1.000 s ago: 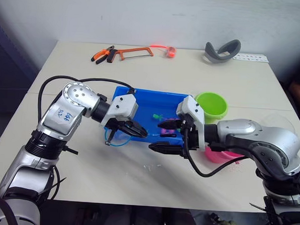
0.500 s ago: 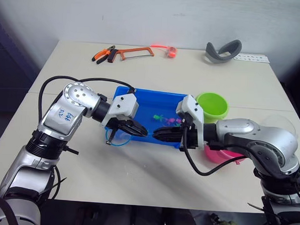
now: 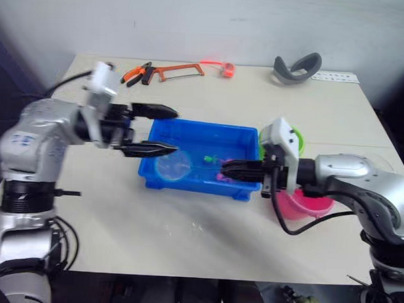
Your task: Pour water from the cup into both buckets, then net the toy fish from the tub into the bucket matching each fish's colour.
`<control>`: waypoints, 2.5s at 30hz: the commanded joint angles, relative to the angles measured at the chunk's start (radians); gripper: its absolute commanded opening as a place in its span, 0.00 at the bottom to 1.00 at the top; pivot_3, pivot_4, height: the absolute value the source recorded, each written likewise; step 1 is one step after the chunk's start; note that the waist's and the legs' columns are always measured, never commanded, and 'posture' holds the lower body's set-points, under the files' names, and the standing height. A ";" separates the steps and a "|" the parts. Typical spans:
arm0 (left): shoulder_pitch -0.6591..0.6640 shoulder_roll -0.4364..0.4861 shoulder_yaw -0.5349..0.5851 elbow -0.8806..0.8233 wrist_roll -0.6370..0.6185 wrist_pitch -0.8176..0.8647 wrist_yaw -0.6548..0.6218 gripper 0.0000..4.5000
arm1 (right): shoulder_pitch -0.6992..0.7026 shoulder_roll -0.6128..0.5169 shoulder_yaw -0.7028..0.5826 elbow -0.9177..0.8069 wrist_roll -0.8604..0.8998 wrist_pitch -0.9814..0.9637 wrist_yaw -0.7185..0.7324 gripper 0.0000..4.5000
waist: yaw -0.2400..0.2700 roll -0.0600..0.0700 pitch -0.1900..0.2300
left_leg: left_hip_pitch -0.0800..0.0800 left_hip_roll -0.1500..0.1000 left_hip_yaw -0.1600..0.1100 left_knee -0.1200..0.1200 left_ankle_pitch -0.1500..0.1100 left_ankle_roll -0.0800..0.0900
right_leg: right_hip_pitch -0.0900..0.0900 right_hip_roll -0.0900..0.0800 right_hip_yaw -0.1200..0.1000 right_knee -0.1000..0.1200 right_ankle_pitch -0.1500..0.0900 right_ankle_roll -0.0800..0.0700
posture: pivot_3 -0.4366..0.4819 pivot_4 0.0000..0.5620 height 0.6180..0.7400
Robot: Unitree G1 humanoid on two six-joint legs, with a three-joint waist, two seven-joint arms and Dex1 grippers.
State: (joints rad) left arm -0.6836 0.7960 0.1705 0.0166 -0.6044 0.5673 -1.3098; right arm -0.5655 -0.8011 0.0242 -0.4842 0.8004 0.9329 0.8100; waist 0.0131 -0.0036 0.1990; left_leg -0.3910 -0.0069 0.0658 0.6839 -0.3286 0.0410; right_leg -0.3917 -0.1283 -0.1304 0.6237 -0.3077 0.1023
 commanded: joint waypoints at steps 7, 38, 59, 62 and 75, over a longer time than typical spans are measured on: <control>0.296 -0.004 0.096 0.045 0.086 -0.286 0.025 0.99 | 0.097 -0.198 -0.136 0.051 -0.169 -0.212 0.114 0.00 | 0.010 0.000 0.000 | 0.000 -0.001 0.001 0.001 0.000 0.000 | 0.000 -0.001 0.001 0.000 0.000 0.000 | 0.48 0.27 1.00; 0.336 -0.157 0.006 -0.073 0.033 -0.240 0.139 0.99 | -0.353 -0.029 0.291 0.857 -0.853 -1.030 0.458 0.00 | -0.006 0.000 0.000 | 0.001 0.000 0.002 0.001 0.000 -0.001 | 0.000 -0.002 0.001 0.001 0.000 0.001 | 0.48 0.27 1.00; 0.319 -0.170 -0.037 -0.050 0.036 -0.235 0.133 0.99 | -0.257 -0.079 0.139 0.658 -0.677 -0.869 0.554 0.00 | -0.014 0.000 0.000 | 0.001 0.001 0.001 0.001 0.001 -0.002 | 0.000 -0.002 0.001 0.001 0.000 0.000 | 0.48 0.27 1.00; 0.314 -0.173 -0.041 -0.044 0.039 -0.234 0.130 0.99 | -0.241 -0.107 0.151 0.634 -0.709 -0.874 0.562 0.00 | -0.014 0.000 0.000 | 0.001 0.001 0.001 0.001 0.001 -0.002 | 0.000 -0.002 0.001 0.001 0.000 0.000 | 0.48 0.27 1.00; 0.327 -0.186 -0.044 -0.049 0.043 -0.244 0.139 0.99 | -0.341 -0.031 0.225 0.909 -0.976 -1.156 0.317 0.00 | -0.015 0.000 0.000 | 0.002 0.001 0.002 0.001 0.001 -0.002 | 0.000 -0.002 0.002 0.002 0.000 0.000 | 0.48 0.27 1.00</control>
State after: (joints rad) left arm -0.3656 0.6087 0.1127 -0.0190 -0.5496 0.3353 -1.1710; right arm -0.8832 -0.8258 0.2681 0.4078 -0.1596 -0.1816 1.1586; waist -0.0023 -0.0033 0.1991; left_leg -0.3895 -0.0064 0.0675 0.6848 -0.3273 0.0386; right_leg -0.3918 -0.1303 -0.1287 0.6257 -0.3073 0.1027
